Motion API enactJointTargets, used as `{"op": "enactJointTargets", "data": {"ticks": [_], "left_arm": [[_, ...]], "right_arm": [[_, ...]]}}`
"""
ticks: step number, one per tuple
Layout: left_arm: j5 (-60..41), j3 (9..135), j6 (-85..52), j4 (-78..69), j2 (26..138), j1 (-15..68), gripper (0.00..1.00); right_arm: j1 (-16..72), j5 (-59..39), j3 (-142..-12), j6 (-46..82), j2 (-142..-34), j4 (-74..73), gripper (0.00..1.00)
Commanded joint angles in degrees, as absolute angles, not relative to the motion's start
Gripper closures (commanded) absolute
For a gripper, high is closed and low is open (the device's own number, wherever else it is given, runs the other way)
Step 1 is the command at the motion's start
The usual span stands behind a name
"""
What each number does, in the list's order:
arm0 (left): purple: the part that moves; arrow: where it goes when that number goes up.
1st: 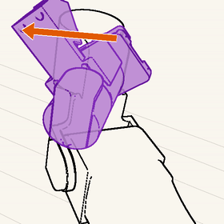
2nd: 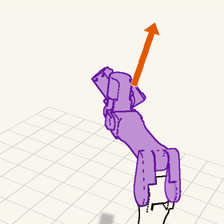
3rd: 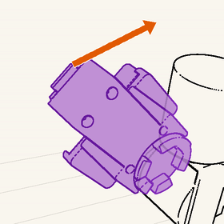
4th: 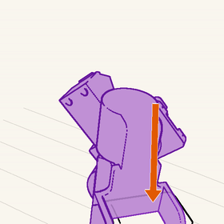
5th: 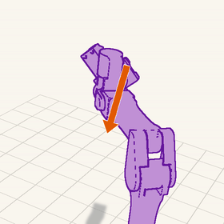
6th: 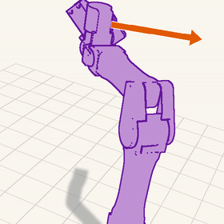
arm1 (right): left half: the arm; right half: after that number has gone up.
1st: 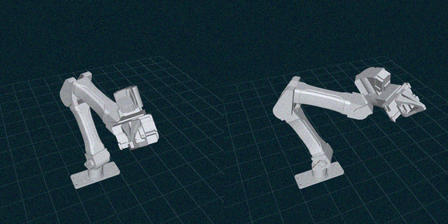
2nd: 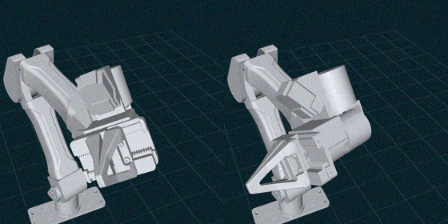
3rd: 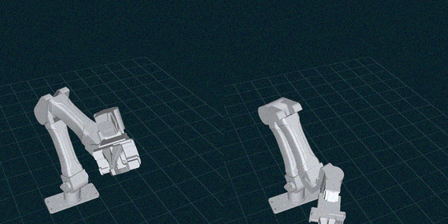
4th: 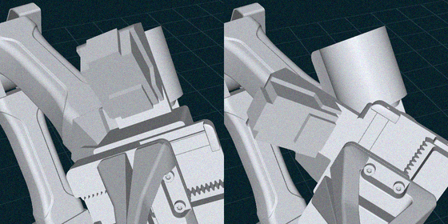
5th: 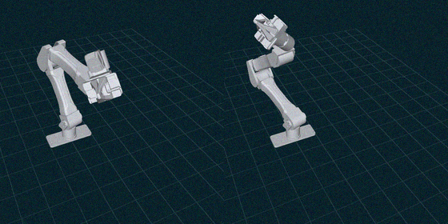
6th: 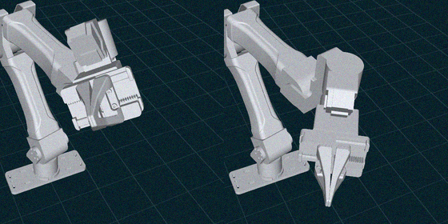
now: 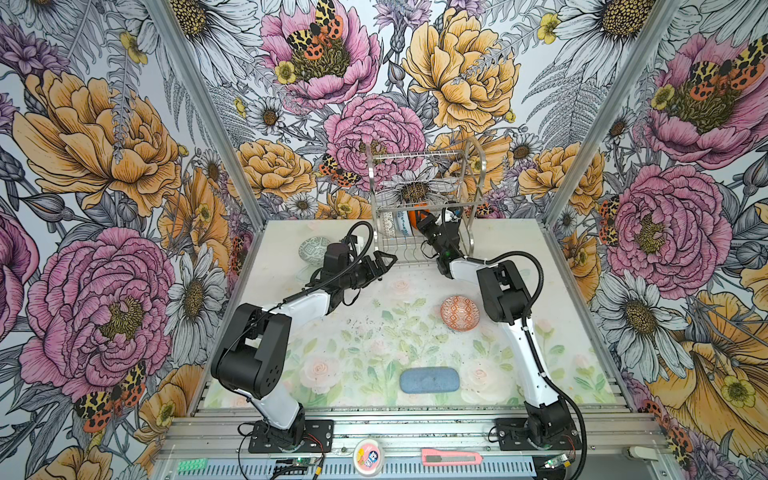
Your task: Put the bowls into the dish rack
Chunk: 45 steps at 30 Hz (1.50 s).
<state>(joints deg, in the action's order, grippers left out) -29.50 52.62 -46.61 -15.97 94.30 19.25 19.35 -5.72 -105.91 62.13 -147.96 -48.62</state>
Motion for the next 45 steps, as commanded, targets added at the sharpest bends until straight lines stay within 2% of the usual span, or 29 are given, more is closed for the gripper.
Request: {"op": "enactJointTargets", "data": {"ticks": [1,20,45], "left_arm": [[-31.0,54.5,-46.9,-17.3,95.2,18.6,0.01],[-31.0,54.1,-46.8,-17.3,94.2,18.6,0.01],[-30.9,54.3,-46.8,-17.3,94.6,18.5,0.01]], "right_arm": [[18.5,-6.0,-104.6,62.8,-149.7,-46.3,0.82],[17.4,-8.4,-103.7,65.7,-150.7,-49.2,0.93],[15.2,-16.0,-104.9,67.8,-154.2,-54.3,0.95]]}}
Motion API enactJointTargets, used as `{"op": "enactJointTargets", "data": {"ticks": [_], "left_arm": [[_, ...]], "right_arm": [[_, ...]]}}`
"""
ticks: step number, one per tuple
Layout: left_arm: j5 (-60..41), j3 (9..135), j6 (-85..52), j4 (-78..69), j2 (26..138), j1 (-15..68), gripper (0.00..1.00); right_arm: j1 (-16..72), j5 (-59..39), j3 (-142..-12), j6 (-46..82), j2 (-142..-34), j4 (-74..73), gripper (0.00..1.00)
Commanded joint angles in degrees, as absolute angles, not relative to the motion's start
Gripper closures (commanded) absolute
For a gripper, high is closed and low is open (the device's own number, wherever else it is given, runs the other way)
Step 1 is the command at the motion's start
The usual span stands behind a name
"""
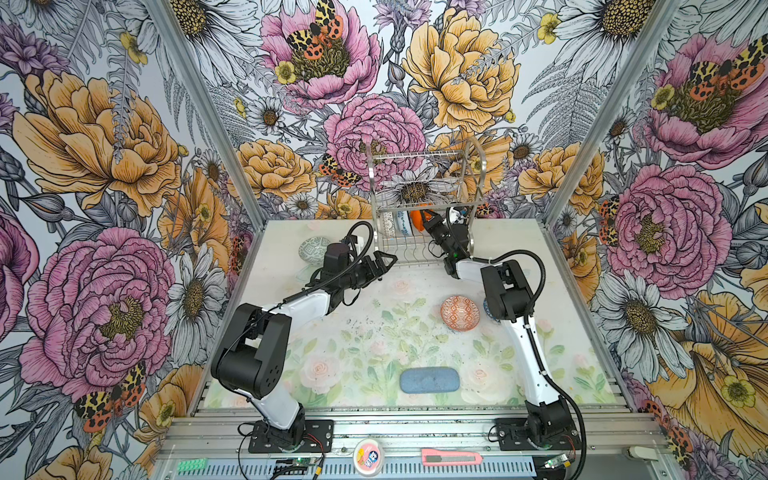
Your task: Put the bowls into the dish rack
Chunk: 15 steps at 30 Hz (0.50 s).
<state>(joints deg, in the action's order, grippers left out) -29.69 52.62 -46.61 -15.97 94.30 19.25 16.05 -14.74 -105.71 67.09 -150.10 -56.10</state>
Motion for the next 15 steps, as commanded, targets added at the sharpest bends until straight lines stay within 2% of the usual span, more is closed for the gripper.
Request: {"op": "enactJointTargets", "data": {"ticks": [1,15], "left_arm": [[-31.0,54.3,-46.8,-17.3,94.5,18.5,0.01],[-31.0,54.3,-46.8,-17.3,94.3,18.4,0.01]], "right_arm": [[15.1,-16.2,-104.7,67.8,-154.2,-54.8,0.95],[14.4,-19.4,-101.3,66.5,-153.2,-57.3,0.95]]}}
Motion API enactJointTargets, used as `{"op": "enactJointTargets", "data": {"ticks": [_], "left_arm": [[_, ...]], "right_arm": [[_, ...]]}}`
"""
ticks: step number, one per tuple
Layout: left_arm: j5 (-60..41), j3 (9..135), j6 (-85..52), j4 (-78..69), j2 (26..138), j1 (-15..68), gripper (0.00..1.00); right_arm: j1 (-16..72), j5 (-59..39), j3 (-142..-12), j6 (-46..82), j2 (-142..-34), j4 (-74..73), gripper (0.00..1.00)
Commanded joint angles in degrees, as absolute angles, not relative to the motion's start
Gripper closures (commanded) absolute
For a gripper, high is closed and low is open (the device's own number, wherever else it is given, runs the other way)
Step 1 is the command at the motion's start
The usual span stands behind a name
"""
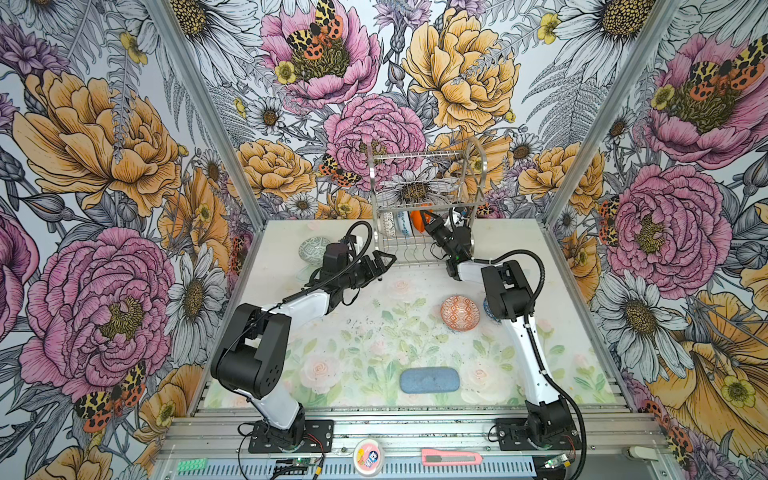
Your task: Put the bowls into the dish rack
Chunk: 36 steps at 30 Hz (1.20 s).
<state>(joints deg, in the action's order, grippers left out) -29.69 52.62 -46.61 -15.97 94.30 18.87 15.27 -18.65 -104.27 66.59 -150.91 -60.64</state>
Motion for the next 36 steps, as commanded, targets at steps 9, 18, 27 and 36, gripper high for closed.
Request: {"op": "enactJointTargets", "data": {"ticks": [9,18,27,36], "left_arm": [[-31.0,54.2,-46.9,-17.3,94.0,18.6,0.01],[-30.9,54.1,-46.9,-17.3,93.6,18.8,0.01],[-31.0,54.4,-47.0,-17.3,94.0,18.7,0.01],[-31.0,54.7,-47.0,-17.3,94.1,18.7,0.01]], "right_arm": [[14.6,-20.3,-99.9,62.7,-150.7,-53.1,0.96],[14.6,-20.2,-98.3,56.4,-147.7,-46.6,0.96],[14.7,-22.1,-99.3,51.4,-146.8,-41.0,0.96],[14.4,-22.6,-98.8,50.5,-145.8,-38.7,0.96]]}}
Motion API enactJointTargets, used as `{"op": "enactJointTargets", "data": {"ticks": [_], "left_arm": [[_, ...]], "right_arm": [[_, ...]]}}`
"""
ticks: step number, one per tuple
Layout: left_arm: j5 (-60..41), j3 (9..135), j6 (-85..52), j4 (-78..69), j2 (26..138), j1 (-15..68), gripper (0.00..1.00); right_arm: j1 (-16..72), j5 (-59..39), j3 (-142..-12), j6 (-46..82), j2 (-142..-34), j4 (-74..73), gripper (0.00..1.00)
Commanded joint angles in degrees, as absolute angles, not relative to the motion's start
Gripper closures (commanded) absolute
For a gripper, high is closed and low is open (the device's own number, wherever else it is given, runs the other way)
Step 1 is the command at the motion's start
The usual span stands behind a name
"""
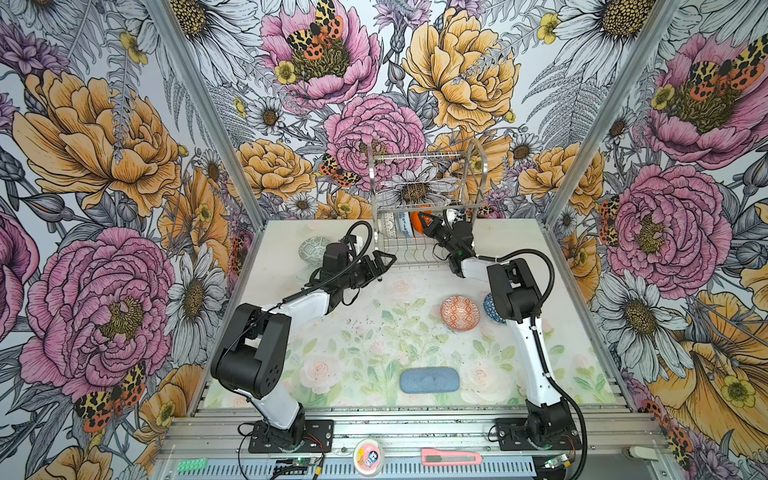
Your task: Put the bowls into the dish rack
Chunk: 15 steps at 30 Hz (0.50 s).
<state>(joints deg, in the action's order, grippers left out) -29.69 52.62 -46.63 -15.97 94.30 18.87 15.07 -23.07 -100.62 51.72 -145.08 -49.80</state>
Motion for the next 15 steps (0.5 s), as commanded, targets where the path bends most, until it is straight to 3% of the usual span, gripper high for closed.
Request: {"op": "enactJointTargets", "data": {"ticks": [1,15], "left_arm": [[-31.0,54.6,-47.1,-17.3,94.0,18.7,0.01],[-31.0,54.4,-46.9,-17.3,93.8,18.9,0.01]], "right_arm": [[14.3,-22.6,-98.9,51.0,-145.9,-38.8,0.96],[13.1,-22.1,-96.2,52.2,-144.3,-39.1,0.96]]}}
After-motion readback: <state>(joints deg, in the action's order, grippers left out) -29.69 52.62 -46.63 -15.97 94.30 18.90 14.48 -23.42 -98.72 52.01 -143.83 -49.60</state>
